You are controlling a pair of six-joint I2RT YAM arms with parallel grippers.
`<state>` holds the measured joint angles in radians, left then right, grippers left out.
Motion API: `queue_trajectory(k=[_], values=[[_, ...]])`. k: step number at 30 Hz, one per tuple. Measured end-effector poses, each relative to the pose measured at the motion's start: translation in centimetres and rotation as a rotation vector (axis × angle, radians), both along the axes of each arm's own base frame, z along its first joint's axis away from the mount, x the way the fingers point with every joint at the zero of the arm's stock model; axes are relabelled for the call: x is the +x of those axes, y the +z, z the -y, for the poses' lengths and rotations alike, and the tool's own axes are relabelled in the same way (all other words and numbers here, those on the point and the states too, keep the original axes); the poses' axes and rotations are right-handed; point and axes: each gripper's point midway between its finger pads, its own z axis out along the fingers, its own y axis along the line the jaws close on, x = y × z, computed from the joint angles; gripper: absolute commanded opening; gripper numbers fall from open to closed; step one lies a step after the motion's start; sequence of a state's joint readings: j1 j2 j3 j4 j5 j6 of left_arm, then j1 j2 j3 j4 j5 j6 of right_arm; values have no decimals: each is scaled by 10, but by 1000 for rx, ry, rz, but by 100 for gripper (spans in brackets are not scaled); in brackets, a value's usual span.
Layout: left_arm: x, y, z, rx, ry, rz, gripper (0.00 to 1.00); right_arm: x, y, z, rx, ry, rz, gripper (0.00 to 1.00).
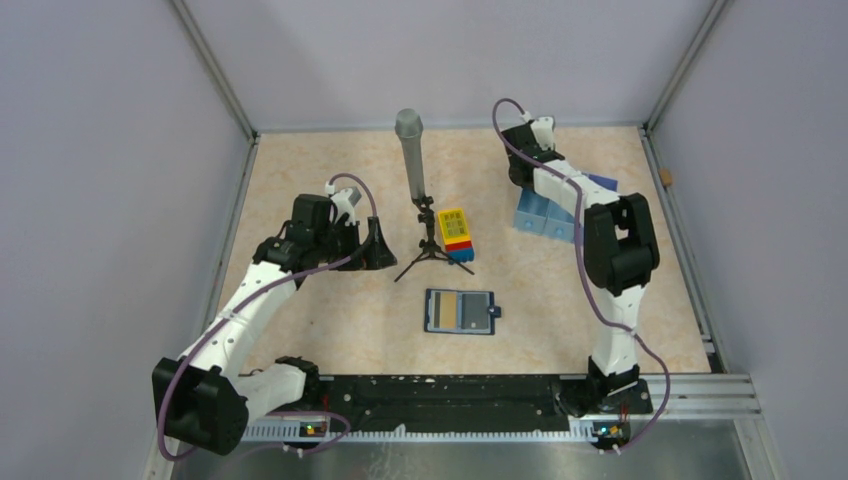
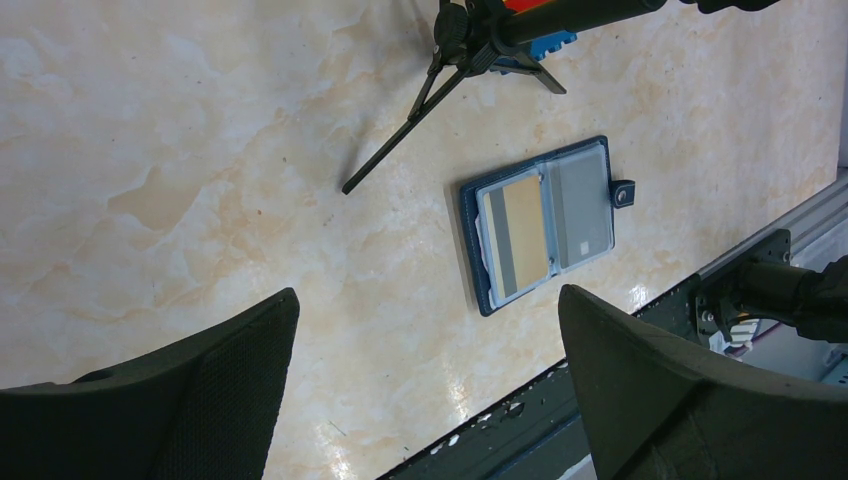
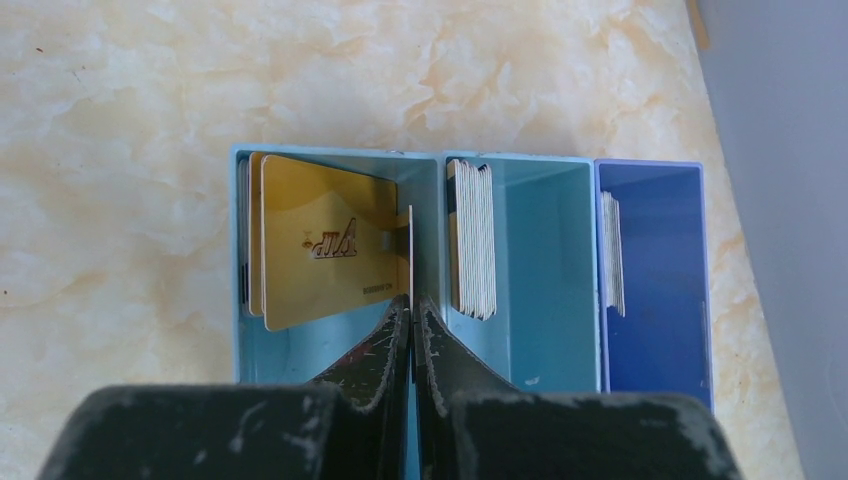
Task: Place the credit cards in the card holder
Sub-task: Pick up the credit card from the storage box.
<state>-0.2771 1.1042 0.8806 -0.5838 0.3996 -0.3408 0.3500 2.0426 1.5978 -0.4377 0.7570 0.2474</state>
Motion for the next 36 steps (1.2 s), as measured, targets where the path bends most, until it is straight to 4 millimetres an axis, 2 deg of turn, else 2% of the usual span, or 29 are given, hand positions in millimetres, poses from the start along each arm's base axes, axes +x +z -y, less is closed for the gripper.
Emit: queue_trajectory(k=[6, 9, 12, 17, 20, 22, 25, 28, 32, 35, 36], values=[[0, 0, 0, 4, -6, 5, 99, -2, 3, -2, 14, 15, -5, 0], [0, 1, -1, 8, -13, 17, 99, -11, 19, -1, 28, 31, 5, 0], [-3, 7, -1, 2, -24, 51, 98, -25, 55, 0, 66, 50, 58, 0], [-7, 21, 4, -40, -59, 114, 96, -57, 130, 1, 162, 109, 211, 0], [-10, 29, 11, -73, -90, 148, 96, -81, 156, -3, 234, 174, 268, 0], [-14, 34, 19, -105, -124, 166, 95, -97, 167, -14, 302, 252, 286, 0], [-25, 37, 35, -162, -194, 177, 95, -116, 170, -37, 406, 388, 277, 0], [-43, 37, 57, -229, -290, 170, 96, -146, 154, -72, 550, 583, 204, 0], [-77, 41, 90, -332, -464, 159, 97, -198, 130, -119, 736, 832, 70, 0], [-96, 48, 106, -417, -554, 154, 97, -246, 118, -154, 861, 1019, -46, 0], [-100, 50, 109, -446, -574, 155, 98, -258, 116, -160, 893, 1059, -72, 0]])
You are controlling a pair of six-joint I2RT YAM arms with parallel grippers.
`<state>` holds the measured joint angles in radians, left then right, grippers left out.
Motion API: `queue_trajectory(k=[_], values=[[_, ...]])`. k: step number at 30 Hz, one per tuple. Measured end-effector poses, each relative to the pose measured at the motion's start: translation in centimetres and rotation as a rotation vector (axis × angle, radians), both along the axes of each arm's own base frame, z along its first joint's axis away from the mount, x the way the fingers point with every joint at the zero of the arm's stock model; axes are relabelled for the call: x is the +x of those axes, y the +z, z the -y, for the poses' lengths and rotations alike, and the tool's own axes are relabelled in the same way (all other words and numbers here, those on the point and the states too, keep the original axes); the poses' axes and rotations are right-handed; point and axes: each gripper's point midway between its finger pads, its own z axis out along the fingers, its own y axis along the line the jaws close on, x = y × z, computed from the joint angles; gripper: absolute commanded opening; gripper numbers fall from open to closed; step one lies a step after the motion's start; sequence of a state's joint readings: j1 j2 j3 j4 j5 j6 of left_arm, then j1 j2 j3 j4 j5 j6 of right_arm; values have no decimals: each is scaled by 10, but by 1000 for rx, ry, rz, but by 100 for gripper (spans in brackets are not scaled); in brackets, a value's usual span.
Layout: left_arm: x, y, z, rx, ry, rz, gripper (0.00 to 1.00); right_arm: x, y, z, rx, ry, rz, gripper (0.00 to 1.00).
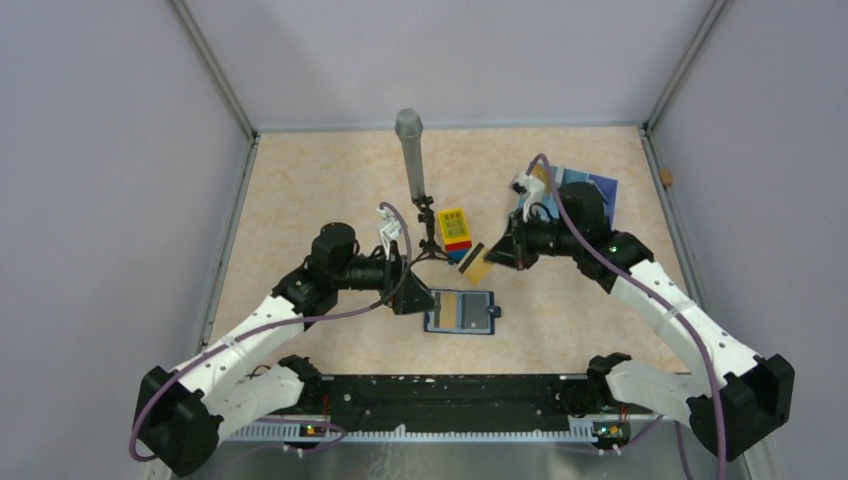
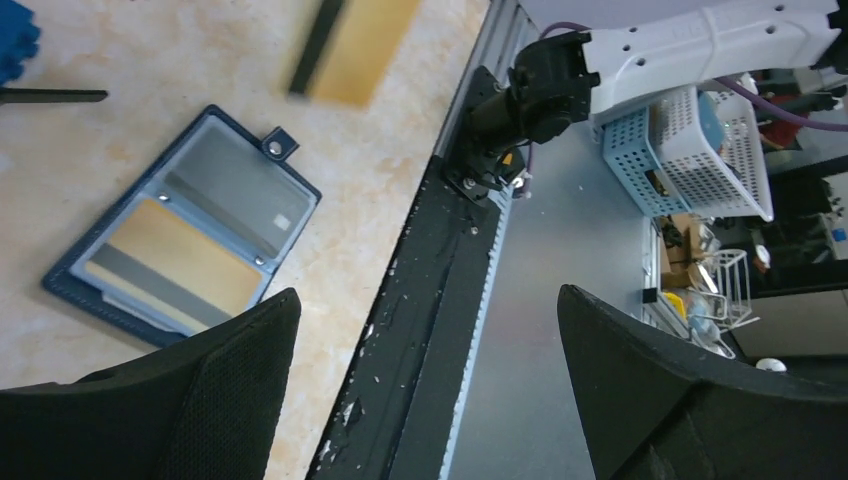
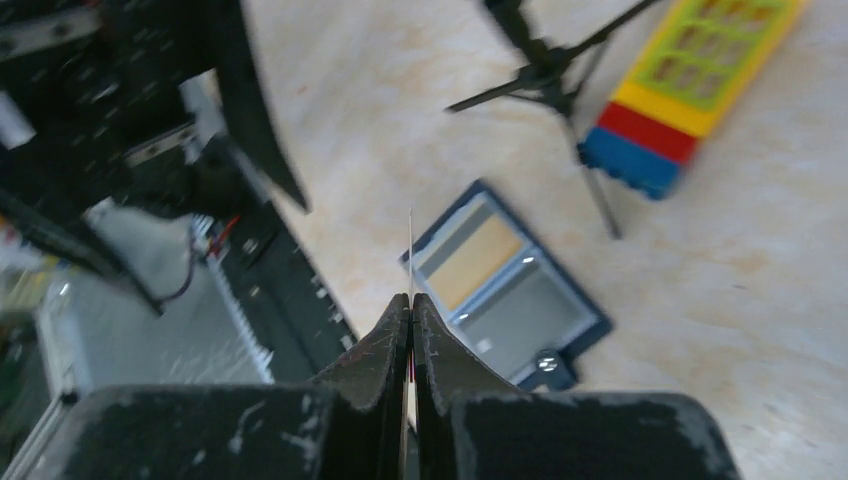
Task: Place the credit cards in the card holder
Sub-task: Pick up the credit card from the storage box.
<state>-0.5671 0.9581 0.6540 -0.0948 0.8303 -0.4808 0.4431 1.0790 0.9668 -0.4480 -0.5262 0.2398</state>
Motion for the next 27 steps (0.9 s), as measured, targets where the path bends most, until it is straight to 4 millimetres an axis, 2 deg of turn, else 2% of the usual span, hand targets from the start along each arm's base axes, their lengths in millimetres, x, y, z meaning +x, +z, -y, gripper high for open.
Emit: queue_trajectory(k=[3, 6, 9, 11, 15, 19, 25, 27], values=[[-9, -1, 6, -37, -44, -18, 98, -50, 1, -27, 96, 210, -54, 0], [-13, -2, 11, -49, -77, -26, 96, -74, 5, -37, 166, 319, -81, 0], [-21, -1, 16, -59, -120, -34, 86, -89, 8, -45, 220, 397, -105, 0], [-29, -2, 20, -63, -160, -46, 74, -98, 12, -52, 247, 455, -114, 0], [-44, -7, 26, -56, -226, -86, 49, -108, 13, -63, 281, 546, -137, 0], [-54, -9, 30, -55, -275, -101, 27, -108, 7, -69, 288, 577, -173, 0], [-57, -8, 30, -61, -294, -99, 1, -109, 1, -71, 286, 593, -202, 0], [-57, -8, 30, -61, -293, -99, 0, -109, 0, -71, 284, 594, -203, 0]])
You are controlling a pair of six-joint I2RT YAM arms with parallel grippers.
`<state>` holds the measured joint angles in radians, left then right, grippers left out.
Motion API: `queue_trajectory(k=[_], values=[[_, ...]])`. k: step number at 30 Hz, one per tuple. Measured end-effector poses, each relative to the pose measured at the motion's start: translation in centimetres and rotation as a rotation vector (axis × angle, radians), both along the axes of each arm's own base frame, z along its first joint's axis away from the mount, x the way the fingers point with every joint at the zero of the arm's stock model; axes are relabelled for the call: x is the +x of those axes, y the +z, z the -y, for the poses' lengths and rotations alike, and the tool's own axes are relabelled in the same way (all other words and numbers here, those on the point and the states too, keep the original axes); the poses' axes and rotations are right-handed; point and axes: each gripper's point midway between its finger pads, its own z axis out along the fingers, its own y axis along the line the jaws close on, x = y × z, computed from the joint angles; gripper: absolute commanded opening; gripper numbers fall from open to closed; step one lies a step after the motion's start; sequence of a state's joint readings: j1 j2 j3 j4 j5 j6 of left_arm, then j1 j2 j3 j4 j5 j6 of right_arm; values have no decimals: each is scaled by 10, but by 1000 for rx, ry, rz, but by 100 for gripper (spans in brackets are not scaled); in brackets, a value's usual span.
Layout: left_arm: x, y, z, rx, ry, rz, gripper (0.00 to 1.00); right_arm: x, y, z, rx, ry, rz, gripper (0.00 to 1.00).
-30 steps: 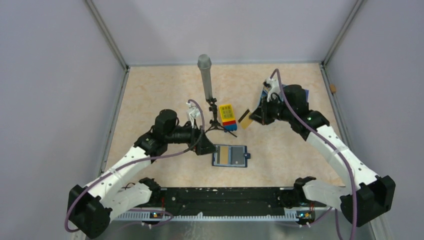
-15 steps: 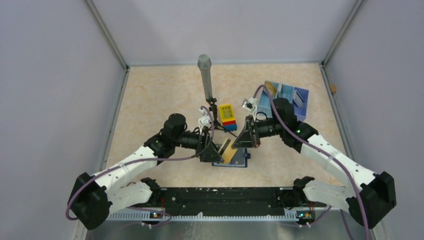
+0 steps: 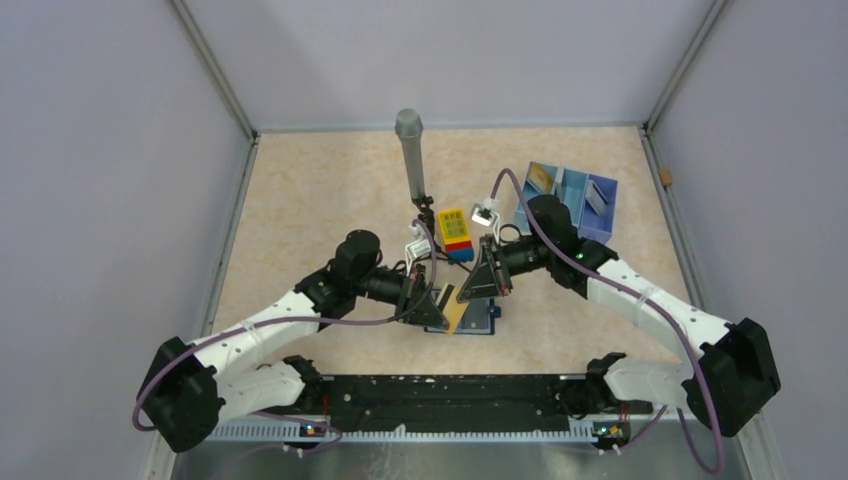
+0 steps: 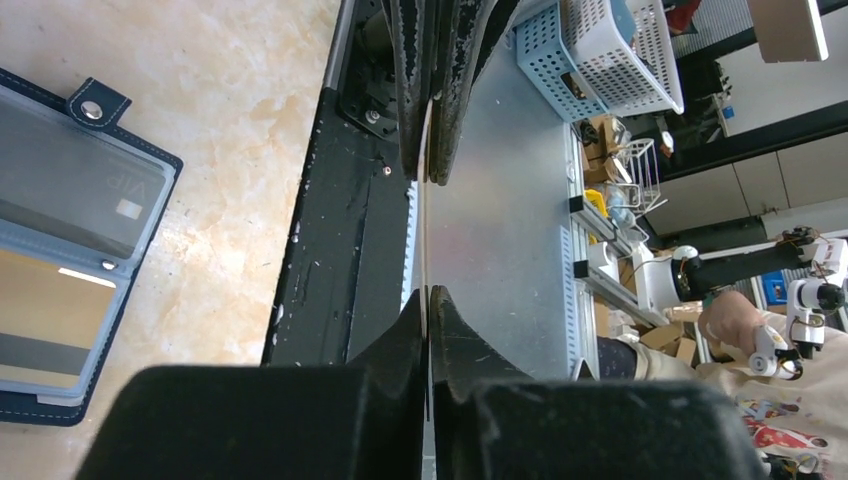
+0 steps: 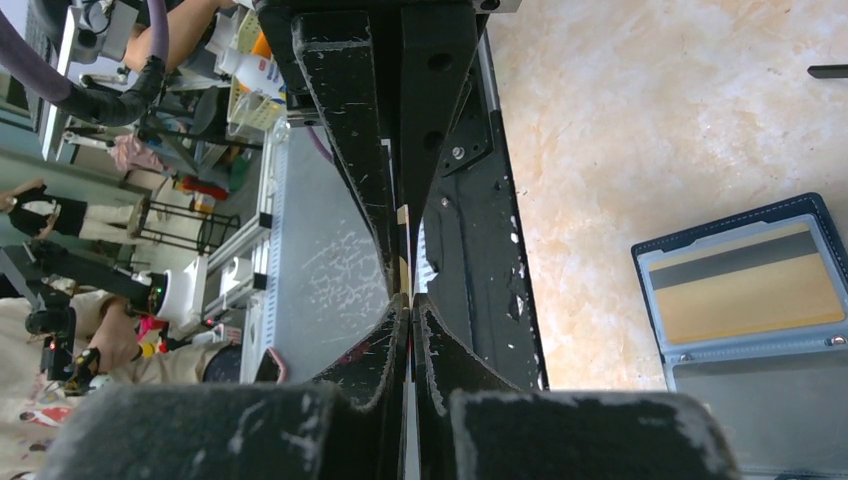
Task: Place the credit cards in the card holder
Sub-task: Pick up the credit card from the storage box.
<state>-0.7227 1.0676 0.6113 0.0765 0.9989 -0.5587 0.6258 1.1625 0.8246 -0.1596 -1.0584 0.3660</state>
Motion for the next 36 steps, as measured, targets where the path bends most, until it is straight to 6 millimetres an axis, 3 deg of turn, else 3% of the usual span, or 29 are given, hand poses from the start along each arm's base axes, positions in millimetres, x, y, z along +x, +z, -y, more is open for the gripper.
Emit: queue_trajectory(k=[4, 8, 11, 17, 21, 26, 29, 33, 36], values=[[1, -2, 0, 8, 4, -4, 0, 1, -6, 0, -15, -1, -8, 0], [8, -13, 0, 46, 57, -11, 0, 10, -17, -1, -59, -48, -19, 43], [14, -30, -2, 87, 123, -43, 0, 24, -31, -1, -126, -139, -30, 57], [18, -86, -10, 184, 289, -229, 0, 62, -59, 12, -284, -406, -41, 59], [25, -111, -11, 210, 394, -336, 0, 81, -93, 35, -421, -625, -88, 60], [39, -118, -8, 167, 505, -385, 0, 71, -150, 78, -617, -819, -185, 61], [47, -120, -8, 142, 564, -403, 0, 60, -172, 93, -675, -871, -233, 59], [53, -126, -10, 127, 628, -417, 0, 50, -188, 102, -703, -916, -275, 56], [57, -127, -9, 117, 659, -422, 0, 51, -189, 104, -700, -945, -282, 53]])
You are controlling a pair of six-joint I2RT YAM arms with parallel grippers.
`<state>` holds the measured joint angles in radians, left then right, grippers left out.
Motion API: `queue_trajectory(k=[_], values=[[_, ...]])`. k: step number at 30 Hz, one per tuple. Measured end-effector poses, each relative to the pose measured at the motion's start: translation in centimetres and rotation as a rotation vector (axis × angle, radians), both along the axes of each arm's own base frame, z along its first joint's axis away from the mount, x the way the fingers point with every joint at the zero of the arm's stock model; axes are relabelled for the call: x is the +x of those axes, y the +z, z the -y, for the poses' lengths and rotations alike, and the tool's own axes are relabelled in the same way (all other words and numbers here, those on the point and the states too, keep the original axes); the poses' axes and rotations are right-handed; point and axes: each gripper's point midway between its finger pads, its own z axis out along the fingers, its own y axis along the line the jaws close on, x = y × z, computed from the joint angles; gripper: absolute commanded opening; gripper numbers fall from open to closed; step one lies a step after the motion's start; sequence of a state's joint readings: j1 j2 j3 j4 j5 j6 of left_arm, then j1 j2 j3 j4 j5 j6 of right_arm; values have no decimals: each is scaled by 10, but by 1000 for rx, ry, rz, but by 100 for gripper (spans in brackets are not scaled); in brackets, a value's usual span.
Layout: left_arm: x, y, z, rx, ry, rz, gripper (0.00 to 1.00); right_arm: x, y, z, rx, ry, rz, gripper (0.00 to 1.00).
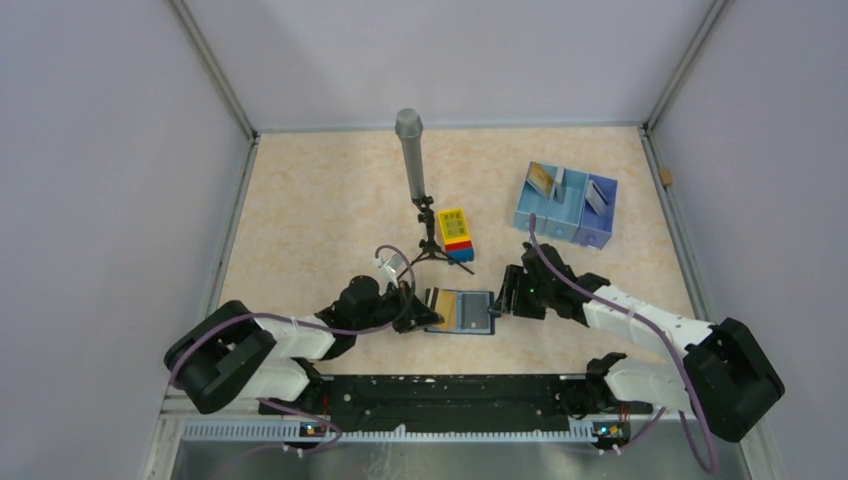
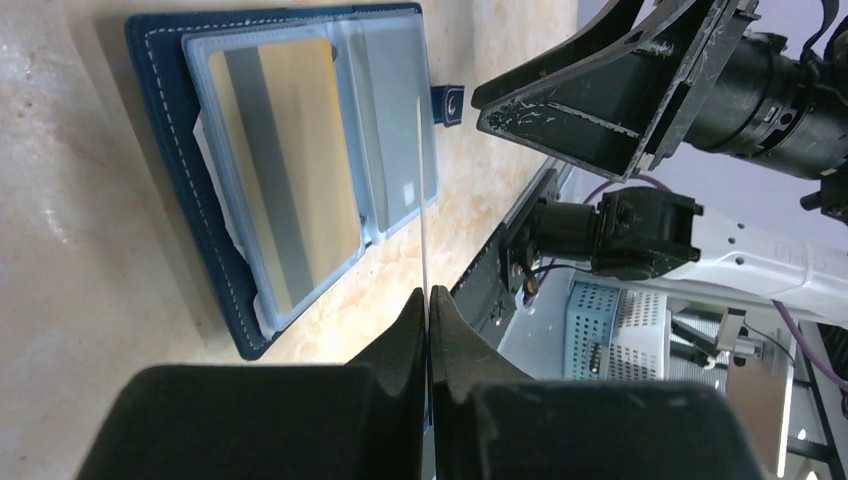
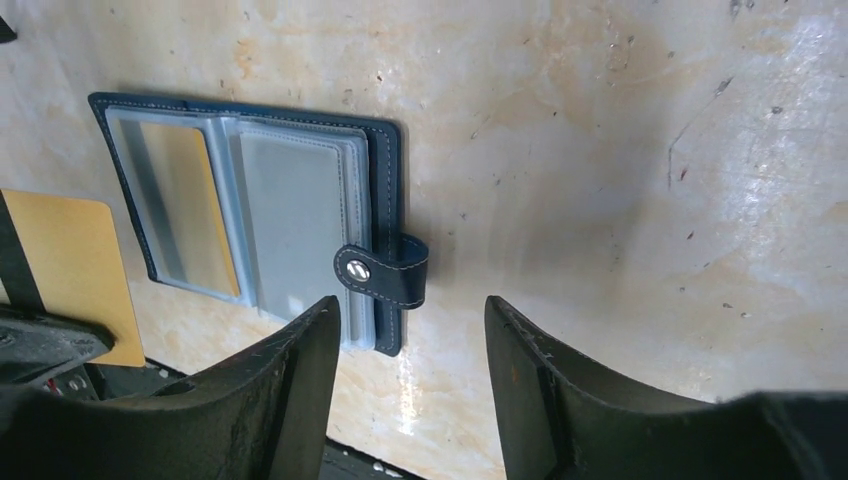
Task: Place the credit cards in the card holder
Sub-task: Pick up the credit card from the storage box, then insert the credit card into the card holder.
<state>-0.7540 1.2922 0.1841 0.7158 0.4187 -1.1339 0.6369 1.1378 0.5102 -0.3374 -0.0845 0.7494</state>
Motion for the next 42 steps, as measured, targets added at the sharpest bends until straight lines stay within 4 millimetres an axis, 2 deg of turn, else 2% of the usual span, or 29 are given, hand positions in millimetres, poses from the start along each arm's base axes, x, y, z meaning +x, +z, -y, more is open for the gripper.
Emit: queue_trajectory(k=[5, 11, 20, 27, 32, 42], values=[[3, -2, 5, -13, 28, 4, 0, 6, 3, -2, 16, -29, 21, 50], [3, -11, 11, -12, 56, -5, 0, 3, -5, -2, 27, -37, 15, 46], [6, -17, 17, -21, 92, -6, 0, 8, -12, -4, 23, -47, 10, 23], [3, -28, 22, -18, 97, -31, 0, 9, -19, 1, -10, -78, -1, 11], [0, -36, 25, -19, 94, -56, 0, 10, -20, 4, -20, -90, 2, 9], [-2, -29, 31, -51, 87, -43, 0, 10, -20, 4, -23, -91, 1, 6]])
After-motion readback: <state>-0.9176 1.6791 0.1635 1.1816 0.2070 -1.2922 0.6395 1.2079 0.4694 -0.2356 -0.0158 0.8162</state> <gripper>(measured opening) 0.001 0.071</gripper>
